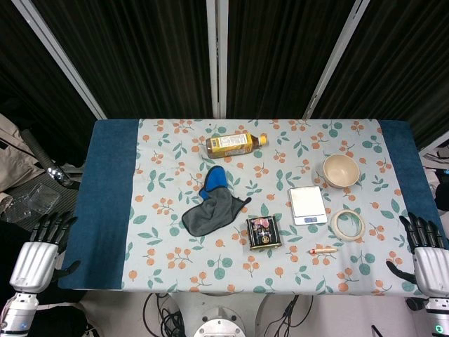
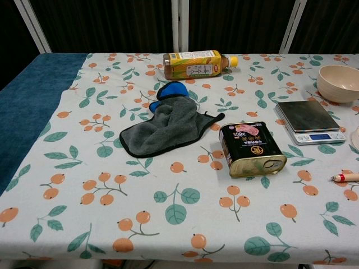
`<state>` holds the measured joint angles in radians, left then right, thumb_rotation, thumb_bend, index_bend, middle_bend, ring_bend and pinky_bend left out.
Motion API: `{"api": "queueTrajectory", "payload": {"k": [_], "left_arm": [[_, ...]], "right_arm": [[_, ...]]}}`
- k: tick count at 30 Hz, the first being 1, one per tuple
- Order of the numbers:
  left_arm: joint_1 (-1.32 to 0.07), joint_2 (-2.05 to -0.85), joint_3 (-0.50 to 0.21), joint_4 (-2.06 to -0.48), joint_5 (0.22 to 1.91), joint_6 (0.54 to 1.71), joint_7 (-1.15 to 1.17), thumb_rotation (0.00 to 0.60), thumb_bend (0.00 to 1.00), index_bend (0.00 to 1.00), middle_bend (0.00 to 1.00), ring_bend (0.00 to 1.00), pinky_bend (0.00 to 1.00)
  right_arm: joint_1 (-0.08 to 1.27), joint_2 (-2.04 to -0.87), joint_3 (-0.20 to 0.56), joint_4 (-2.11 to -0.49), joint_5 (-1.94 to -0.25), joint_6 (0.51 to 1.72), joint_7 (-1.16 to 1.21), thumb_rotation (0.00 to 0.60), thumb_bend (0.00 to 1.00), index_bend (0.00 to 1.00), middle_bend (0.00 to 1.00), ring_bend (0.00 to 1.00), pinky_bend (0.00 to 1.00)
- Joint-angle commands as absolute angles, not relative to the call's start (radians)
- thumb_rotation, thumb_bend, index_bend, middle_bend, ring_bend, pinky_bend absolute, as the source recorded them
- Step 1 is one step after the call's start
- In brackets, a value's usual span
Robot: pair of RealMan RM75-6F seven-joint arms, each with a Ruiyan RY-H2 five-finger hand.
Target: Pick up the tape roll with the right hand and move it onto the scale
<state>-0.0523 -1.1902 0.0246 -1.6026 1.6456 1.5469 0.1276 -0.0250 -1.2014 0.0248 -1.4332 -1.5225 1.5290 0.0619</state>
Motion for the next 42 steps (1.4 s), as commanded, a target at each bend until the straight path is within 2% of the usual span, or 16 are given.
{"api": "queueTrajectory", "payload": {"k": [1,13,16,29,35,42], "left_arm": [[-0.051,-1.191,0.025,-1.602,1.645,1.548,0.127,0.6,0.12,0.12,0.05,0.0,0.03],[-0.046,-1.192,0.029,-1.603,1.646,1.554,0.13,0.6,0.12,0.12,0.05,0.0,0.03],[-0.05,-1.188,0.027,-1.606,1.645,1.549,0.129,0.6,0.12,0.12,0.05,0.0,0.03],[-0.057,-1.198,0.03,-1.586,1.656,1.547,0.107,0.6,0.12,0.12,0.05,0.0,0.03],[-0.054,-1.194,0.03,-1.581,1.65,1.549,0.097,0.6,0.12,0.13,0.05,0.0,0.03],[-0.056,-1.201,0.029,-1.571,1.643,1.542,0.092,0.6,0.12,0.13,0.05,0.0,0.03]], "right_arm": [[-0.024,-1.203,0.024,-1.431,-1.522,1.526,0.063,0.6,0.05,0.0,0.0,0.0,0.0],[-0.01,-1.194,0.03,-1.44,-1.47,1.464,0.023,0.6,0.05,0.0,0.0,0.0,0.0],[0.012,-1.206,0.04,-1.43,-1.439,1.416,-0.003,0.6,0.05,0.0,0.0,0.0,0.0],[0.213,-1.26,0.105,-1.411,-1.271,1.047,-0.073,0.6,0.04,0.0,0.0,0.0,0.0],[0.274,-1.288,0.117,-1.398,-1.217,0.96,-0.109,0.6,0.03,0.0,0.0,0.0,0.0],[0.309,-1.294,0.116,-1.404,-1.195,0.925,-0.117,0.6,0.03,0.0,0.02,0.0,0.0]]}}
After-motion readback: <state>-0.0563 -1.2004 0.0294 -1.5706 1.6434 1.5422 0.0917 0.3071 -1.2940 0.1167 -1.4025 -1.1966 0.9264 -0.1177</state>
